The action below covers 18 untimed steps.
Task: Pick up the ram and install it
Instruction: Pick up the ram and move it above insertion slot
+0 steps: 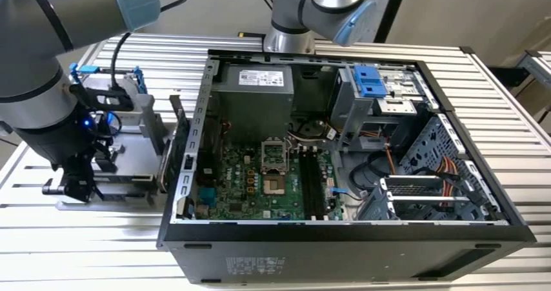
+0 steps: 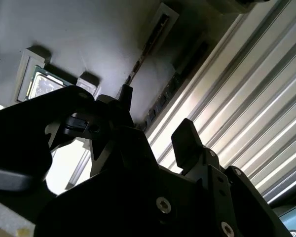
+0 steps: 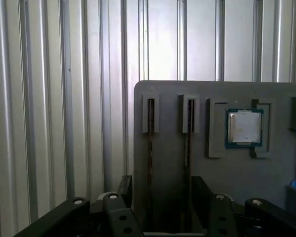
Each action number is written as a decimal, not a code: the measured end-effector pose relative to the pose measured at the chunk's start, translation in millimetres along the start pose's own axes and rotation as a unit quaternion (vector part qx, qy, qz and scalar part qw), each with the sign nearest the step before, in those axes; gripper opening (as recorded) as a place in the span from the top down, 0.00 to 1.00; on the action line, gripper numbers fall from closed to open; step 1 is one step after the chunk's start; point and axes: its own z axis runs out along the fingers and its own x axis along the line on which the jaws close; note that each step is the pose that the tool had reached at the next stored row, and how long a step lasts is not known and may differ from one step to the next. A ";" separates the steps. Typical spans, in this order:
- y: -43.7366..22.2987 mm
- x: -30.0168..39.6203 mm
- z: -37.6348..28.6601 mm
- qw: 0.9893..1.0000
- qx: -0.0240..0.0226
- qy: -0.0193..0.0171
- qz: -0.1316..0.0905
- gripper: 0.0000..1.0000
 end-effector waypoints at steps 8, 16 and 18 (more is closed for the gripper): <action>-0.4 2.4 9.0 1.000 0.000 0.000 0.007 0.00; -0.4 2.6 18.4 1.000 0.000 0.000 0.014 0.00; -0.5 2.6 20.7 1.000 0.000 0.000 0.014 0.00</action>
